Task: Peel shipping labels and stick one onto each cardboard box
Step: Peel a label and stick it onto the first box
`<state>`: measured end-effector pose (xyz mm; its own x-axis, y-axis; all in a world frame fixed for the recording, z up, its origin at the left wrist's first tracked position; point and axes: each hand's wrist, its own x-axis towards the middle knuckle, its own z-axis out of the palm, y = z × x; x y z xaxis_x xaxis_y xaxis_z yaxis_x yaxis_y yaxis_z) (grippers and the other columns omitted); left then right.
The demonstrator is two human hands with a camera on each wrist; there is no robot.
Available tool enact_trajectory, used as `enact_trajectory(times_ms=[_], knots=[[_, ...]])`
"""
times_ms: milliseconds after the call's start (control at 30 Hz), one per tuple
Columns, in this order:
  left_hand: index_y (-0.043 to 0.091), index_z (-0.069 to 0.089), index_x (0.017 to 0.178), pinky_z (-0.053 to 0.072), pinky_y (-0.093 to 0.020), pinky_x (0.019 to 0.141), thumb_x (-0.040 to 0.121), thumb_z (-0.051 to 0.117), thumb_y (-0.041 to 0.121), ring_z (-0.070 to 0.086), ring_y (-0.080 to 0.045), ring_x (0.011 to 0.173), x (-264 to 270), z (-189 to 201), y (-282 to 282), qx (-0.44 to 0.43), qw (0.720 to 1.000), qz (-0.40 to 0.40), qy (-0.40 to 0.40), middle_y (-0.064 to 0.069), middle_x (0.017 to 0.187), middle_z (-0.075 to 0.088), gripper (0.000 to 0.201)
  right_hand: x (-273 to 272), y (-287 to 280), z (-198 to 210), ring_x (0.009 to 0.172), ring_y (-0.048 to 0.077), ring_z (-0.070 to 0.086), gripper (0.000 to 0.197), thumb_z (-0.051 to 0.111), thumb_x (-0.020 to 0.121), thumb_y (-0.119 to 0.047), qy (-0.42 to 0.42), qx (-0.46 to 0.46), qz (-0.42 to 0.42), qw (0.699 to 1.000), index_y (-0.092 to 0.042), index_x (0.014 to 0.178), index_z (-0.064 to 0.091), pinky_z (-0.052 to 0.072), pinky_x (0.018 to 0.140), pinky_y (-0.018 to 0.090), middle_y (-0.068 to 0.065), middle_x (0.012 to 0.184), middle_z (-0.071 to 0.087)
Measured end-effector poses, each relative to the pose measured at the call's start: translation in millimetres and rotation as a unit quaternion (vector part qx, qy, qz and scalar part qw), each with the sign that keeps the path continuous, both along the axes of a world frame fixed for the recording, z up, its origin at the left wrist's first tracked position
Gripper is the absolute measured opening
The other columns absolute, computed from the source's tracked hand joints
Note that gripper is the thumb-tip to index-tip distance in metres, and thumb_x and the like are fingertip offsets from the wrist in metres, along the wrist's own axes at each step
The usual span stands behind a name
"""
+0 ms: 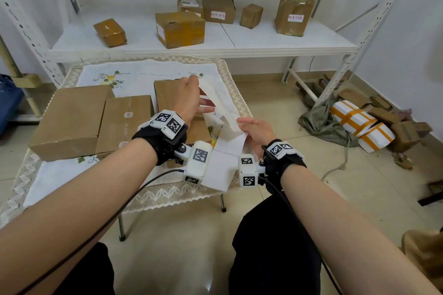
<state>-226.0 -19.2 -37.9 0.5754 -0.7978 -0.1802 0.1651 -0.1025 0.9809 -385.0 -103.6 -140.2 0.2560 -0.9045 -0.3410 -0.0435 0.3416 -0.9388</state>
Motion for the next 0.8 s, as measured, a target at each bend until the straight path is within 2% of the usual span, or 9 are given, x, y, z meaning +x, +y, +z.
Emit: enact_trajectory(times_ms=[67, 167, 300, 400, 467, 600, 700, 800], knots=[[0.008, 0.048, 0.119, 0.057, -0.027, 0.050, 0.101, 0.029, 0.025, 0.068, -0.024, 0.070, 0.7, 0.5, 0.1, 0.000, 1.000, 0.011, 0.002, -0.010, 0.091, 0.063, 0.031, -0.2, -0.5, 0.1, 0.073, 0.026, 0.063, 0.021, 0.057, 0.089, 0.011, 0.001, 0.003, 0.000, 1.000, -0.005, 0.093, 0.070, 0.055, 0.087, 0.045, 0.016, 0.088, 0.067], [0.005, 0.049, 0.119, 0.056, -0.027, 0.048, 0.100, 0.028, 0.023, 0.068, -0.026, 0.070, 3.4, 1.7, -0.2, -0.004, 1.000, 0.025, 0.007, -0.015, 0.092, 0.064, 0.034, -0.1, -1.1, 0.9, 0.084, 0.031, 0.064, 0.021, 0.058, 0.089, 0.010, 0.001, 0.006, -0.004, 1.000, -0.008, 0.089, 0.070, 0.054, 0.094, 0.048, 0.020, 0.096, 0.067], [0.003, 0.050, 0.112, 0.058, -0.030, 0.051, 0.097, 0.029, 0.020, 0.066, -0.028, 0.070, 6.1, 2.6, 0.4, -0.021, 0.999, 0.041, 0.006, -0.019, 0.093, 0.062, 0.030, 1.3, -1.2, -0.2, 0.090, 0.031, 0.065, 0.021, 0.060, 0.088, 0.008, 0.008, 0.006, -0.009, 1.000, -0.010, 0.088, 0.071, 0.053, 0.097, 0.050, 0.023, 0.106, 0.068], [-0.001, 0.054, 0.113, 0.056, -0.032, 0.049, 0.094, 0.031, 0.021, 0.070, -0.036, 0.083, 9.5, 2.6, 1.0, -0.029, 0.997, 0.065, 0.008, -0.025, 0.107, 0.065, 0.037, 1.9, -2.3, -1.2, 0.093, 0.031, 0.066, 0.023, 0.061, 0.087, 0.008, 0.022, 0.007, -0.012, 1.000, -0.012, 0.086, 0.072, 0.053, 0.098, 0.051, 0.023, 0.111, 0.068], [-0.001, 0.054, 0.117, 0.055, -0.031, 0.048, 0.094, 0.031, 0.021, 0.069, -0.040, 0.088, 12.5, 2.8, 1.6, -0.032, 0.997, 0.074, 0.011, -0.027, 0.110, 0.064, 0.040, 2.1, -2.0, -0.2, 0.094, 0.031, 0.066, 0.024, 0.060, 0.087, 0.008, 0.031, 0.008, -0.011, 0.999, -0.013, 0.085, 0.072, 0.053, 0.098, 0.051, 0.021, 0.110, 0.068], [-0.001, 0.051, 0.116, 0.058, -0.033, 0.053, 0.095, 0.026, 0.021, 0.071, -0.035, 0.067, 16.4, 6.4, 3.4, -0.042, 0.995, 0.082, 0.024, -0.027, 0.096, 0.066, 0.039, 2.2, -1.7, 0.5, 0.103, 0.035, 0.068, 0.028, 0.056, 0.086, 0.009, 0.044, 0.008, -0.002, 0.999, -0.014, 0.086, 0.072, 0.054, 0.096, 0.050, 0.023, 0.119, 0.067], [-0.001, 0.053, 0.119, 0.060, -0.036, 0.056, 0.096, 0.024, 0.023, 0.072, -0.035, 0.068, 18.2, 8.1, 4.0, -0.048, 0.995, 0.083, 0.023, -0.028, 0.100, 0.068, 0.044, 2.5, 1.4, 4.1, 0.092, 0.031, 0.069, 0.029, 0.053, 0.088, 0.009, 0.048, 0.003, 0.008, 0.999, -0.014, 0.091, 0.072, 0.055, 0.094, 0.051, 0.021, 0.117, 0.068], [0.003, 0.055, 0.113, 0.057, -0.032, 0.053, 0.098, 0.026, 0.024, 0.072, -0.033, 0.078, 17.5, 8.9, 5.6, -0.047, 0.995, 0.086, 0.017, -0.023, 0.107, 0.066, 0.039, 3.7, 4.1, 9.2, 0.089, 0.025, 0.068, 0.027, 0.053, 0.090, 0.005, 0.049, -0.004, 0.019, 0.999, -0.013, 0.098, 0.072, 0.055, 0.094, 0.045, 0.013, 0.113, 0.068]])
